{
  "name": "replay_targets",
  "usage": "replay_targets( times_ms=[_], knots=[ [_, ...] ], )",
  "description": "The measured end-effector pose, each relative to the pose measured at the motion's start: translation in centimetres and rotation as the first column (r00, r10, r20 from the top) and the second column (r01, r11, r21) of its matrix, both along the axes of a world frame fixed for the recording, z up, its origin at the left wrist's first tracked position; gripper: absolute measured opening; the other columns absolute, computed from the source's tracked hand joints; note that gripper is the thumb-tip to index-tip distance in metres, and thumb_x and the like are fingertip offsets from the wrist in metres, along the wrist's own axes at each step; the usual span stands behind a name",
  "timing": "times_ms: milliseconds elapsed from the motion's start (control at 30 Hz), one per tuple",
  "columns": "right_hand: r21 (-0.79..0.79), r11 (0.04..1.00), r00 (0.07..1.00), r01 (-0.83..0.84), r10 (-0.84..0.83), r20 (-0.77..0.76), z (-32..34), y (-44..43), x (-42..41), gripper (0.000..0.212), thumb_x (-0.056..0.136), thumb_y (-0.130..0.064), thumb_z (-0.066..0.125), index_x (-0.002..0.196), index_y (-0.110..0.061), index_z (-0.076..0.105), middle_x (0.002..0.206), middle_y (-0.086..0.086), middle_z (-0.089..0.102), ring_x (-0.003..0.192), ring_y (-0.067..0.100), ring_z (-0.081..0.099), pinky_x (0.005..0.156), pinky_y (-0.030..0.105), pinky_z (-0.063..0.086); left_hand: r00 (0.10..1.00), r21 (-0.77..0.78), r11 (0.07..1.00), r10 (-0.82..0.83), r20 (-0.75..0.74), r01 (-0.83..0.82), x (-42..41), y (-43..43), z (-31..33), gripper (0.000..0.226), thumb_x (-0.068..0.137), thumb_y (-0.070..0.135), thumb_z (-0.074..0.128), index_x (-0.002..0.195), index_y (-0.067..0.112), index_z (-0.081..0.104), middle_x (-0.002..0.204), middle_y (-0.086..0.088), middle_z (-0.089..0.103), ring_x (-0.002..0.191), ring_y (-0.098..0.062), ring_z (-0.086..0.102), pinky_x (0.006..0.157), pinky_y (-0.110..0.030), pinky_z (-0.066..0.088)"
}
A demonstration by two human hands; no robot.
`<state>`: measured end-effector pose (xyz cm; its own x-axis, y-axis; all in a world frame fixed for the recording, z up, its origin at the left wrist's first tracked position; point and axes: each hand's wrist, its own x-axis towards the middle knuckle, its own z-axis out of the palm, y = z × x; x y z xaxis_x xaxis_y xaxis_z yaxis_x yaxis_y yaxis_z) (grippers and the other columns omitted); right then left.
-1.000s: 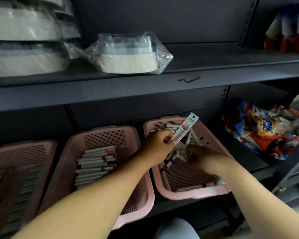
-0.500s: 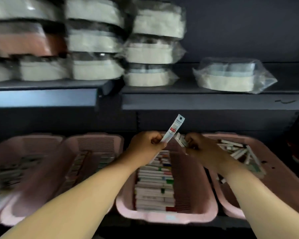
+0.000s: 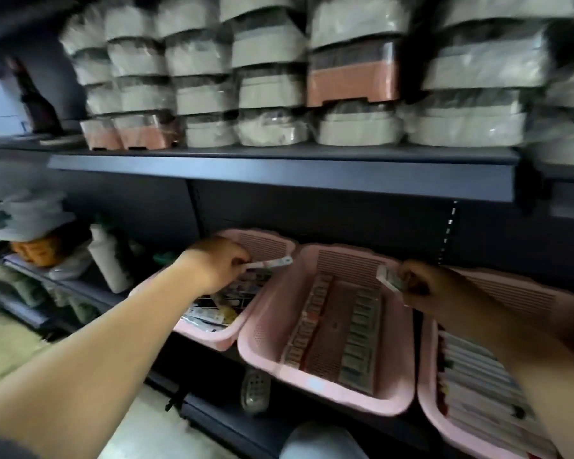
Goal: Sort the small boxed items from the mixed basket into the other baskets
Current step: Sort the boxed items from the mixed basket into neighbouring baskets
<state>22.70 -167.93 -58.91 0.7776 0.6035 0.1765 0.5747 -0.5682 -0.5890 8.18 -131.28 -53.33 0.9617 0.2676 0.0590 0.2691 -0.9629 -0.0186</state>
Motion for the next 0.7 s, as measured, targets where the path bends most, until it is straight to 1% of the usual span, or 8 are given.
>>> replay_targets(
  times_ms=[100,167,233,300,400,533,600,700],
  knots=[
    [0.002,1.0,0.999,-0.024,0.024,-0.029,-0.2,1.9,0.0,0.036,0.084,-0.024,0.079,0.097,-0.048,0.056,0.085,-0.011,0.067,0.079,0.012,0.065,0.075,0.04,0.053,0.99,0.138,0.986,0.103,-0.095,-0.09,-2.3,4.1,-2.2,0.023,0.101,0.038,0.057,0.115,0.037,0.075,0.119,0.011,0.073,0.106,-0.016,0.067,0.09,-0.029,0.054],
    [-0.02,1.0,0.999,-0.023,0.022,-0.048,-0.7,2.6,0.1,0.036,0.084,-0.025,0.079,0.097,-0.049,0.056,0.083,-0.013,0.066,0.078,0.013,0.065,0.075,0.041,0.055,0.986,0.21,0.972,0.128,-0.103,-0.104,-3.2,5.9,-3.4,0.024,0.102,0.037,0.054,0.116,0.041,0.073,0.119,0.011,0.072,0.105,-0.015,0.067,0.089,-0.029,0.055],
    [-0.024,0.999,0.998,-0.023,0.022,-0.056,-1.0,2.9,0.2,0.034,0.083,-0.026,0.08,0.097,-0.048,0.057,0.083,-0.012,0.066,0.078,0.014,0.065,0.075,0.041,0.055,0.983,0.233,0.969,0.121,-0.14,-0.086,-3.8,6.7,-4.4,0.029,0.103,0.034,0.052,0.119,0.051,0.07,0.124,0.016,0.07,0.108,-0.012,0.067,0.091,-0.028,0.055],
    [-0.029,0.999,0.998,-0.012,0.01,-0.064,-1.0,3.1,0.2,0.032,0.083,-0.024,0.08,0.094,-0.045,0.058,0.085,-0.008,0.067,0.079,0.016,0.065,0.076,0.04,0.054,0.979,0.152,0.984,0.116,-0.169,-0.091,-4.0,6.9,-5.0,0.035,0.1,0.031,0.057,0.118,0.059,0.068,0.125,0.022,0.067,0.106,-0.005,0.064,0.092,-0.023,0.052],
    [-0.032,0.999,0.998,0.003,-0.005,-0.062,-0.5,2.9,0.0,0.033,0.084,-0.02,0.079,0.093,-0.042,0.056,0.091,-0.007,0.068,0.084,0.015,0.066,0.077,0.037,0.051,0.969,0.05,0.992,0.128,-0.213,-0.12,-3.6,6.9,-4.9,0.045,0.091,0.022,0.062,0.114,0.059,0.07,0.118,0.023,0.067,0.096,-0.003,0.064,0.084,-0.021,0.054],
    [-0.034,0.999,0.998,0.008,-0.011,-0.066,-0.1,2.0,-0.2,0.029,0.085,-0.024,0.078,0.095,-0.041,0.058,0.09,-0.01,0.069,0.084,0.008,0.066,0.076,0.036,0.051,0.946,0.032,0.993,0.12,-0.302,-0.115,-2.2,6.2,-4.8,0.041,0.097,0.017,0.052,0.122,0.043,0.072,0.119,0.011,0.069,0.097,-0.014,0.067,0.076,-0.023,0.053],
    [-0.039,0.999,0.999,0.015,-0.017,-0.048,-0.2,1.6,-0.2,0.028,0.085,-0.025,0.079,0.094,-0.042,0.058,0.087,-0.01,0.069,0.079,0.007,0.065,0.07,0.034,0.05,0.965,-0.015,0.993,0.11,-0.239,-0.117,-1.6,5.8,-5.4,0.033,0.099,0.02,0.054,0.119,0.036,0.074,0.115,0.009,0.072,0.095,-0.015,0.068,0.078,-0.023,0.054],
    [-0.058,0.998,0.999,0.029,-0.032,-0.043,-0.3,1.0,0.0,0.028,0.084,-0.029,0.079,0.094,-0.044,0.058,0.085,-0.012,0.067,0.078,0.008,0.064,0.068,0.033,0.049,0.994,-0.124,0.989,0.077,-0.075,-0.086,0.0,4.2,-5.8,0.03,0.1,0.022,0.053,0.112,0.04,0.073,0.108,0.015,0.071,0.088,-0.011,0.066,0.075,-0.025,0.053]
  ],
)
